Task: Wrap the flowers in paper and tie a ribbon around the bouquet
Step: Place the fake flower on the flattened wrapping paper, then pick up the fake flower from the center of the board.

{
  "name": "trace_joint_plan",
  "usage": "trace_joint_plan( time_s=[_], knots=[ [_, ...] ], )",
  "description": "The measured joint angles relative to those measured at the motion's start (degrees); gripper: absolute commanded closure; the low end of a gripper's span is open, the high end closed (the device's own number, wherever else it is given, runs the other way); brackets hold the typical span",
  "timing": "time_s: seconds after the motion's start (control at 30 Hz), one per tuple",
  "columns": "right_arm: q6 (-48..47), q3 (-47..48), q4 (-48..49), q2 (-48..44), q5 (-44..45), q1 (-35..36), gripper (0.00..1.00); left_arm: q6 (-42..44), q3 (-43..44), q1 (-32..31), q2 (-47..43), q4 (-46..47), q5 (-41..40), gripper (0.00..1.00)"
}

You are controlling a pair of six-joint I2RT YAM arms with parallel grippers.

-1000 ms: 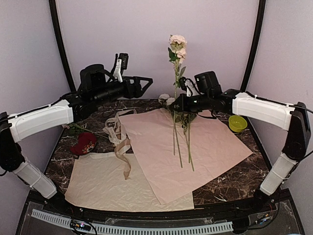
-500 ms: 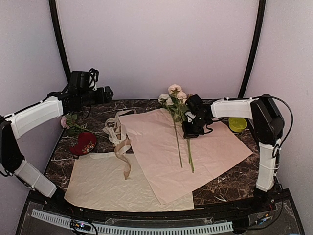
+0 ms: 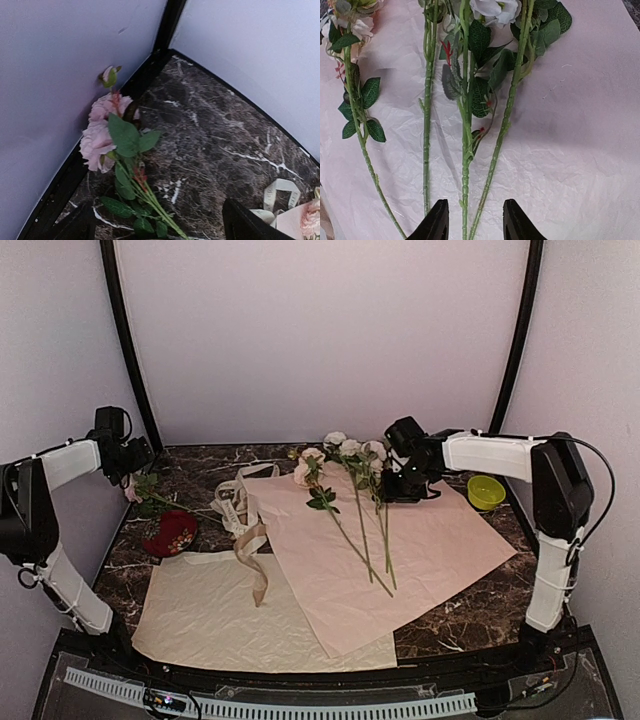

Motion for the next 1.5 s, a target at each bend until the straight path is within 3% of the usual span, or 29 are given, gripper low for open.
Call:
trace_joint_plan(
  time_s=[0.3,0.57,0.63,0.7,0.73,0.8,0.83,0.87,1.23,1.5],
  knots=[
    [-0.8,-0.5,0.1,-1.7,0.2,3.4,0.61,-3.0,8.6,3.1,18.6,-3.1,2.1,0.17],
    [-1.9,-0.6,0.1,-1.7,-0.1,5.3,0.61,-4.5,13.8,3.0,26.9,-5.2,3.2,0.21],
    [-2.1,-0.7,0.1,-1.7,-0.3,5.4,0.61,-4.7,14.2,3.0,28.0,-5.3,3.5,0.29],
    [-2.2,-0.7,0.1,-1.8,-0.6,5.4,0.61,-4.9,14.3,3.0,29.1,-5.4,3.8,0.45],
    [-2.3,-0.7,0.2,-1.8,-0.8,5.4,0.61,-4.9,14.4,3.0,29.4,-5.2,3.6,0.56],
    [-2.6,-0.7,0.2,-1.8,-1.1,5.5,0.61,-5.0,15.0,3.0,29.9,-5.1,4.3,0.88],
    [-2.6,-0.7,0.2,-1.8,-1.1,5.5,0.61,-5.2,15.2,3.0,30.2,-4.9,4.2,0.97],
    [-2.8,-0.7,0.2,-1.8,-1.2,5.6,0.61,-5.5,15.2,3.2,30.3,-4.8,4.6,1.00],
    [-3.3,-1.4,0.0,-3.6,-1.3,5.6,0.61,-9.5,9.3,3.4,26.7,11.8,10.4,1.00],
    [-3.3,-1.6,0.0,-4.8,-1.3,5.8,0.61,-2.1,8.8,2.6,12.8,26.6,13.2,1.00]
  ],
)
